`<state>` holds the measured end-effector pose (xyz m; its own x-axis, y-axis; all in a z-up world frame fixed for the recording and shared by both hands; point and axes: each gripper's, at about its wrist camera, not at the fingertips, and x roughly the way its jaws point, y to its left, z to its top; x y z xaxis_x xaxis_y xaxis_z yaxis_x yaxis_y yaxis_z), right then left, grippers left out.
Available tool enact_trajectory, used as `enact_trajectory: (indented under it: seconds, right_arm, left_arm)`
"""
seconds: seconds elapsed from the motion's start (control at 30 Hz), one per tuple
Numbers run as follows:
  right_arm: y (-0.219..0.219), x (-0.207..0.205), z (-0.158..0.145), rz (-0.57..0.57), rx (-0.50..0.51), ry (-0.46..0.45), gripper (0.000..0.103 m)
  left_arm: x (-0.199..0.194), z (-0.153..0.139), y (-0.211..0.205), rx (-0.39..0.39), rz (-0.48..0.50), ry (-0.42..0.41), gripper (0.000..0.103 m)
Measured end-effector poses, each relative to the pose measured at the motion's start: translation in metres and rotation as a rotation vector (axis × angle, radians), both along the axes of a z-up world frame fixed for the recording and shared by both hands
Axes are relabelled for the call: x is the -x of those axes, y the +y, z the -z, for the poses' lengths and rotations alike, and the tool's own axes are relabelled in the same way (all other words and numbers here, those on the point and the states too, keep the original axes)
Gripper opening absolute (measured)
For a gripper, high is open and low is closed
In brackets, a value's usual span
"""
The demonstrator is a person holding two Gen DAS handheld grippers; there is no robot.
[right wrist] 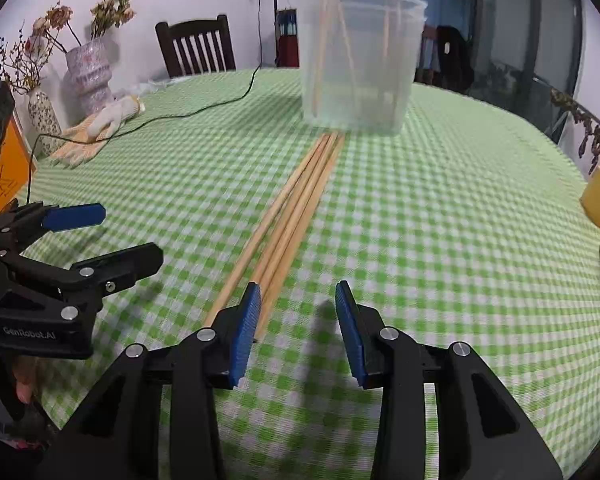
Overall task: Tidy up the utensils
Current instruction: 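Close the right tool on the next chopstick and lift it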
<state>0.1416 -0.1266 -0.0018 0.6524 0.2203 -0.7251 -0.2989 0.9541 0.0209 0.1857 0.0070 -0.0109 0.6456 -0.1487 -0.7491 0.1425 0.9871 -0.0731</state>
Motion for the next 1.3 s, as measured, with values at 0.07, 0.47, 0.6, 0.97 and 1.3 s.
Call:
enact_trajectory:
  seconds: [0.07, 0.47, 0.6, 0.97, 1.3]
  right_arm:
    - [0.0, 0.002, -0.002, 0.002, 0.006, -0.005, 0.039]
    - [-0.021, 0.016, 0.003, 0.032, 0.023, -0.005, 0.008]
    - [-0.04, 0.015, 0.003, 0.077, 0.011, -0.001, 0.007]
    - [-0.066, 0.023, 0.004, 0.099, 0.011, -0.021, 0.007]
    - [-0.07, 0.046, 0.008, 0.05, -0.016, -0.106, 0.009]
  left_arm:
    - [0.001, 0.0, -0.001, -0.002, 0.001, -0.002, 0.095]
    - [-0.004, 0.005, -0.035, 0.008, 0.074, 0.04, 0.094]
    - [-0.006, 0.009, -0.05, -0.072, 0.099, 0.041, 0.094]
    - [0.0, 0.01, -0.05, -0.118, 0.089, 0.07, 0.074]
    - [0.018, 0.004, -0.044, -0.066, 0.114, 0.069, 0.021]
